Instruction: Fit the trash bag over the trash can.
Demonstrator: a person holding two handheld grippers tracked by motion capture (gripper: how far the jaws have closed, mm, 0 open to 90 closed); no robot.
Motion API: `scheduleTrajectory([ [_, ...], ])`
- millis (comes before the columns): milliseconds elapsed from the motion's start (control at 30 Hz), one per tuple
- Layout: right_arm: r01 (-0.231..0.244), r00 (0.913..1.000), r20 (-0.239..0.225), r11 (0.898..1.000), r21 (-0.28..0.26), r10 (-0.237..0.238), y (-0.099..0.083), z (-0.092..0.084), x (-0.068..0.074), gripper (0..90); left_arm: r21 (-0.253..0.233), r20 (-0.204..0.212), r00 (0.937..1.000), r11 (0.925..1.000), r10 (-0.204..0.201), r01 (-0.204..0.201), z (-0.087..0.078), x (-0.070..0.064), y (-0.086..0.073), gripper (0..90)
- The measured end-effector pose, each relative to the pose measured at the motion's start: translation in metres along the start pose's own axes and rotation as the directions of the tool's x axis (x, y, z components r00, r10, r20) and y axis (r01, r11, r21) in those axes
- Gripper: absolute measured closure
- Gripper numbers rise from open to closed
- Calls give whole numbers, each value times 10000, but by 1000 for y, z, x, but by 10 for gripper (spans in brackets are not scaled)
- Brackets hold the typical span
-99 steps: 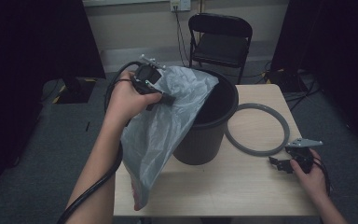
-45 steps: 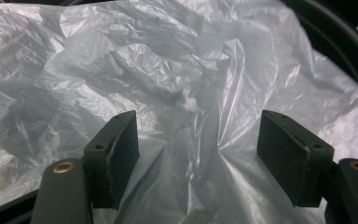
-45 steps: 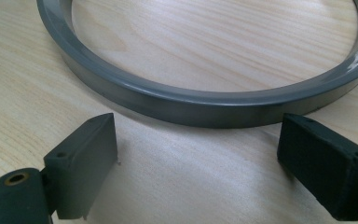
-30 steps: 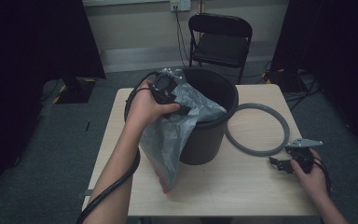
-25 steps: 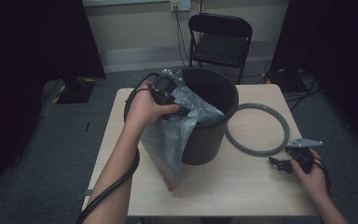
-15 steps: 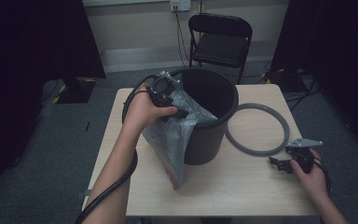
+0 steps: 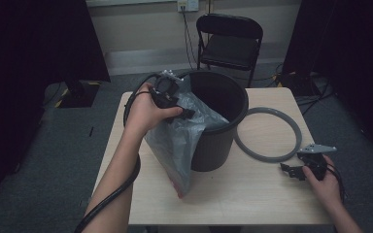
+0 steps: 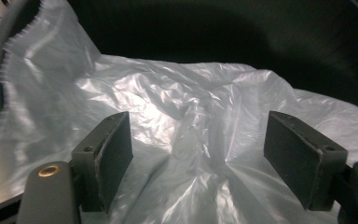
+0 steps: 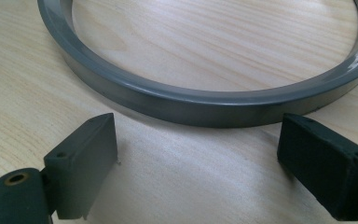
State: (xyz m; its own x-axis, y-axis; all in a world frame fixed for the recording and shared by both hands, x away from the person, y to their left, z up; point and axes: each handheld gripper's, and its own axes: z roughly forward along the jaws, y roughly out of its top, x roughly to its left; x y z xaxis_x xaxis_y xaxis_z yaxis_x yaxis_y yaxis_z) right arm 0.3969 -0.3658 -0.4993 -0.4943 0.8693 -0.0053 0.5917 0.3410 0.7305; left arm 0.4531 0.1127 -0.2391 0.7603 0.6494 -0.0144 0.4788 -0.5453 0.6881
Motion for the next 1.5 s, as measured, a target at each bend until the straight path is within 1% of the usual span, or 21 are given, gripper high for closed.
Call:
scheduleTrajectory([
  [167, 2, 10000, 2, 10000, 2, -2, 0, 0, 0, 113, -194, -109, 9999, 9998, 4, -6, -15, 2, 0, 230],
  [233, 1, 10000, 1, 10000, -1, -1, 0, 0, 0, 113, -148, -159, 9999, 9999, -32, 30, -20, 4, -2, 225],
  [333, 2, 10000, 2, 10000, 1, -2, 0, 0, 0, 113, -224, -314, 9995, 9997, 45, -52, -28, 7, -6, 224],
  [500, 3, 10000, 2, 10000, -1, -3, 0, 0, 0, 113, -491, -504, 9987, 9988, -83, 59, -42, 14, -16, 223],
  [600, 2, 10000, 2, 10000, -1, -2, 0, 0, 0, 113, -498, -672, 9977, 9987, -94, 61, -47, 18, -22, 219],
  [667, 0, 10000, 4, 10000, 0, 0, 0, 0, 0, 113, -631, -637, 9977, 9978, -222, 182, -51, 21, -27, 214],
  [767, -1, 10000, 2, 10000, 1, 1, 0, 0, 0, 113, -777, -489, 9980, 9963, -410, 371, -51, 23, -33, 211],
  [933, 0, 10000, 3, 10000, 1, 0, 0, 0, 0, 113, -836, -338, 9985, 9957, -437, 407, -47, 22, -34, 212],
  [1067, 2, 10000, 3, 10000, 0, -2, 0, 0, 0, 113, -708, -137, 9994, 9970, -321, 310, -41, 18, -31, 230],
  [1133, 1, 10000, 3, 10000, 1, -1, 0, 0, 0, 113, -673, -183, 9995, 9974, -261, 248, -39, 17, -31, 237],
  [1233, 3, 10000, 1, 10000, 0, -3, 0, 0, 0, 113, -689, -199, 9994, 9972, -292, 277, -38, 16, -32, 245],
  [1300, 1, 10000, 2, 10000, 0, -1, 0, 0, 0, 113, -737, -316, 9992, 9970, -248, 224, -38, 16, -32, 268],
  [1367, 0, 10000, 2, 10000, 3, 0, 0, 0, 0, 113, -727, -342, 9989, 9969, -318, 292, -38, 15, -33, 284],
  [1500, 1, 10000, 3, 10000, 2, -1, 0, 0, 0, 113, -551, -627, 9977, 9982, -250, 215, -39, 13, -30, 328],
])
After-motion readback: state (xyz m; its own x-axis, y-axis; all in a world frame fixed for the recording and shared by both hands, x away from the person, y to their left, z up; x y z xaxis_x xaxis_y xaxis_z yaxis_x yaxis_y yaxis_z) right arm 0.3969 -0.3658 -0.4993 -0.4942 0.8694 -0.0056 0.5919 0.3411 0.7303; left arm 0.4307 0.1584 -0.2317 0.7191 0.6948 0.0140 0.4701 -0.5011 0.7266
